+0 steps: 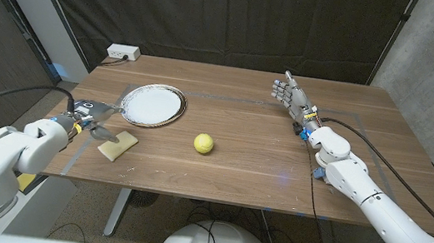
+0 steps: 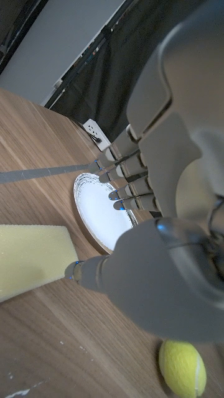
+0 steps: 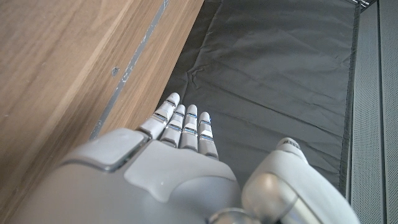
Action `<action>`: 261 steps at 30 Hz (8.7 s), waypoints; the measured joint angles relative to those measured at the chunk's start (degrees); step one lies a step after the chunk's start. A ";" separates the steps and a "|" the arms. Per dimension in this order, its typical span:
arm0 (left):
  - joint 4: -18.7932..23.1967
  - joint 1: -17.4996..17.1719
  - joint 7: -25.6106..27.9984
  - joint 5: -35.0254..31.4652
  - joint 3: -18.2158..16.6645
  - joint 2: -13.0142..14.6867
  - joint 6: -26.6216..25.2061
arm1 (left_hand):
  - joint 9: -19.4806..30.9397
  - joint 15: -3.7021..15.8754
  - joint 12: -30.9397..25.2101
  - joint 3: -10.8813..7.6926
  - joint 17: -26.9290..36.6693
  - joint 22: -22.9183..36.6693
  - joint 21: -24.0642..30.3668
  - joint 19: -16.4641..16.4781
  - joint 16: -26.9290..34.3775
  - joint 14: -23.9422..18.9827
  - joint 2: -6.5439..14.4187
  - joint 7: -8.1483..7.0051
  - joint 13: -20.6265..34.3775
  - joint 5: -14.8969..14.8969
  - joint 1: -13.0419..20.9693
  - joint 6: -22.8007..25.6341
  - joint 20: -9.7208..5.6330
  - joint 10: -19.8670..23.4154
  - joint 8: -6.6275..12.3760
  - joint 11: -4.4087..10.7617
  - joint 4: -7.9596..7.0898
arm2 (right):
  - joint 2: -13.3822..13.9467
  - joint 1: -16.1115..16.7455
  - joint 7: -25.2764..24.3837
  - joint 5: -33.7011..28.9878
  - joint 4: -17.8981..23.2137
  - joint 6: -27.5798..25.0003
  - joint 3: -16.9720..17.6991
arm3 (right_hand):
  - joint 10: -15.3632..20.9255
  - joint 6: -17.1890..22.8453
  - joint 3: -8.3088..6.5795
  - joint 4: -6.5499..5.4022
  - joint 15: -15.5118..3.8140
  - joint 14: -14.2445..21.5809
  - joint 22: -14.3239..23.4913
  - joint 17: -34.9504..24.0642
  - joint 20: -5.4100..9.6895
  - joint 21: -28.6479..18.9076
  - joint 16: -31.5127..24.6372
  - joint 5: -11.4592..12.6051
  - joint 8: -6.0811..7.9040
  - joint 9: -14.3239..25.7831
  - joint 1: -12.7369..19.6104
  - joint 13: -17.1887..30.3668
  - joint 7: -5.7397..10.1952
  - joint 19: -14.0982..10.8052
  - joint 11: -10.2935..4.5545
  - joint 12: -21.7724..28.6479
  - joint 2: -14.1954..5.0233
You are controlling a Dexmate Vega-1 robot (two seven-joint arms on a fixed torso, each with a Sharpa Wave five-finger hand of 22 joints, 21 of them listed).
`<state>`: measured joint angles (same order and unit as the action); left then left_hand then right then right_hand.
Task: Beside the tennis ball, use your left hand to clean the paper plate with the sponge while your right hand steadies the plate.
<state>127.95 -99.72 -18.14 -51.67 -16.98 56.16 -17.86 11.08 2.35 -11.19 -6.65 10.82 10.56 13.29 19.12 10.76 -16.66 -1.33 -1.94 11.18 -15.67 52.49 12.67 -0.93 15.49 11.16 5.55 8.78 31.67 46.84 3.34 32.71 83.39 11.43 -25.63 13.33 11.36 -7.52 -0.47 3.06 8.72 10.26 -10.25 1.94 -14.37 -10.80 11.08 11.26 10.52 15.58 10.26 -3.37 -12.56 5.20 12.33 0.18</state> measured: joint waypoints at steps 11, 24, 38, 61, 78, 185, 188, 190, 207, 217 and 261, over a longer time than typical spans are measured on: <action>-0.02 2.96 -8.88 0.24 0.90 3.57 1.39 | 0.00 -0.01 0.00 0.32 0.00 -0.01 0.00 0.12 0.00 0.62 -0.85 0.00 0.16 0.40 0.33 -0.61 -0.12 -0.04 0.00 -0.04 -0.32 | -0.21 -0.28 0.04 0.67 -0.42 -0.47 0.05 | 0.31 0.00 0.00 0.00 0.00 0.00 0.00 0.00 -0.21 0.00 0.00 0.00 0.00 0.00 0.30 0.00 0.00 -0.21 0.31 0.00 -0.30; -0.80 4.08 -13.69 0.59 0.43 3.76 2.63 | -0.01 -0.01 -0.01 0.72 0.00 -0.01 0.00 0.11 0.28 0.62 -1.51 0.00 0.16 0.64 -0.36 -0.61 -0.10 -0.31 0.00 -0.32 -0.73 | -0.08 -0.21 -0.06 1.02 -0.34 -1.28 0.11 | 0.31 0.00 0.00 0.00 0.00 0.00 0.00 0.00 -0.40 0.00 0.00 0.00 0.00 0.00 0.08 0.00 0.00 -0.40 0.31 0.00 -0.53; -3.50 4.83 -13.01 2.92 2.29 3.43 3.80 | -0.01 -0.23 -0.04 0.95 0.27 -0.01 0.00 0.09 0.32 0.39 -1.07 0.00 0.15 0.85 -0.78 -0.61 0.76 -0.09 0.00 -0.11 -0.96 | -0.42 -1.26 0.56 0.76 -0.75 -2.18 -0.59 | 0.31 0.00 0.00 0.00 0.31 0.31 0.00 0.00 -0.40 0.45 0.00 0.00 0.00 0.00 0.08 0.00 0.00 -0.40 0.31 0.00 -0.52; -8.79 7.04 -6.08 14.61 4.22 4.99 4.39 | 0.05 -0.23 -0.28 0.78 0.26 -0.17 0.00 1.13 0.32 0.39 -0.52 -0.22 0.44 1.06 0.53 -0.38 2.19 -0.08 0.36 -0.12 -1.13 | -0.13 -2.23 0.25 0.28 -0.17 -4.25 -1.38 | 0.31 0.00 -0.07 0.41 0.31 0.31 0.00 0.00 -0.40 0.45 0.00 0.00 0.00 0.00 0.31 0.00 0.00 -0.40 0.31 0.00 -0.75; -9.62 7.04 -2.62 18.89 7.30 8.16 2.88 | 0.26 0.00 -0.62 0.53 0.25 -0.18 0.90 5.36 0.77 -0.65 0.92 -0.01 0.43 1.71 1.97 0.44 4.53 1.07 0.71 0.16 -1.35 | -0.23 -2.64 1.01 0.43 -0.83 -4.26 -1.51 | 0.61 0.00 -0.07 0.40 0.31 0.31 0.00 0.00 -0.61 0.94 0.00 0.00 0.00 0.00 0.31 0.00 0.00 -0.61 0.61 0.00 -0.75; -25.92 48.06 18.73 19.07 40.43 6.95 8.52 | 1.17 1.52 -2.97 -4.97 0.26 -0.29 4.66 22.60 1.64 -23.39 7.52 -0.23 1.03 4.38 17.58 20.91 -3.37 21.39 5.32 1.52 -2.16 | 0.12 1.25 0.90 3.22 -1.15 -1.03 0.74 | 0.61 0.00 0.24 1.19 0.31 0.31 0.00 0.00 -0.62 1.66 0.00 0.00 0.00 0.00 0.07 0.00 0.00 -1.03 0.61 -0.23 -0.99; -27.37 49.66 18.78 18.60 41.97 6.38 9.13 | 1.16 1.41 -2.53 -4.86 0.27 -0.17 3.83 20.81 0.97 -22.27 7.43 -0.53 1.17 4.38 17.49 20.61 -3.05 21.20 5.32 1.33 -2.27 | 0.15 1.37 0.78 3.22 -0.98 -1.19 0.74 | 0.61 0.00 0.24 1.19 0.31 0.31 0.00 0.00 -0.61 1.66 0.00 0.00 0.00 0.00 0.07 0.00 0.00 -1.03 0.61 -0.23 -0.99; -28.24 50.60 18.85 18.24 42.89 5.99 9.43 | 1.16 1.27 -1.92 -4.81 0.26 0.00 3.24 19.35 0.46 -21.00 7.07 -0.86 1.24 4.38 17.13 20.27 -2.80 20.57 4.77 1.50 -2.32 | 0.16 1.43 0.64 3.22 -0.91 -1.30 0.74 | 0.61 0.00 0.24 1.19 0.31 0.31 0.00 0.00 -0.62 1.66 0.00 0.00 0.00 0.00 0.07 0.00 0.00 -1.03 0.61 -0.23 -0.99; -37.03 56.90 21.63 16.96 49.54 1.52 11.98 | 1.16 0.91 -1.01 -4.26 0.53 0.25 2.16 16.41 0.02 -18.52 7.08 -1.64 1.24 4.38 16.38 19.86 -2.52 19.39 3.87 1.85 -2.87 | 0.65 1.95 0.22 3.20 -0.05 -1.75 0.89 | 0.61 0.00 0.24 1.19 0.31 0.31 0.00 0.00 -0.62 1.62 0.00 0.00 0.00 0.00 0.07 0.00 0.00 -1.02 0.61 -0.23 -0.99; -40.17 58.95 23.27 16.96 51.76 -0.39 12.53 | 1.17 0.90 -0.66 -3.79 0.53 0.25 1.75 14.88 -0.20 -16.63 7.15 -1.84 1.23 4.38 15.40 18.62 -2.29 18.36 3.23 1.64 -3.33 | 1.04 2.30 0.24 3.19 0.38 -1.69 1.10 | 0.61 0.00 0.24 1.18 0.31 0.31 0.00 0.00 -0.60 1.95 0.00 0.00 0.00 0.00 0.07 0.00 0.00 -1.03 0.61 -0.23 -0.98; -35.62 56.50 23.45 15.68 52.13 2.32 7.59 | 0.89 0.37 -1.92 -2.18 0.27 1.05 2.06 7.91 1.82 -12.10 9.29 -3.43 0.78 4.66 10.75 20.95 -1.73 17.19 3.04 2.76 -5.64 | 0.79 2.07 0.28 3.12 0.34 -2.56 0.46 | 0.61 0.00 0.42 1.36 0.31 0.32 0.00 0.00 -0.41 1.95 0.00 0.00 0.00 0.00 0.07 0.00 0.00 -1.22 0.61 -0.23 -0.99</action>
<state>92.33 -43.22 5.31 -35.99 35.15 58.48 -10.27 11.97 2.72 -13.10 -8.83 11.09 11.61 15.35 27.02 12.58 -28.75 7.96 -5.37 11.96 -11.02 63.25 33.62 -2.66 32.69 14.21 8.31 3.14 32.46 48.91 3.62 35.82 83.73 8.87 -25.18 13.94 11.36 -7.11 0.89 3.36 9.03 10.26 -10.25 1.53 -12.43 -10.80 11.08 11.27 10.52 15.64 10.26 -3.37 -13.78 5.81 12.11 -0.81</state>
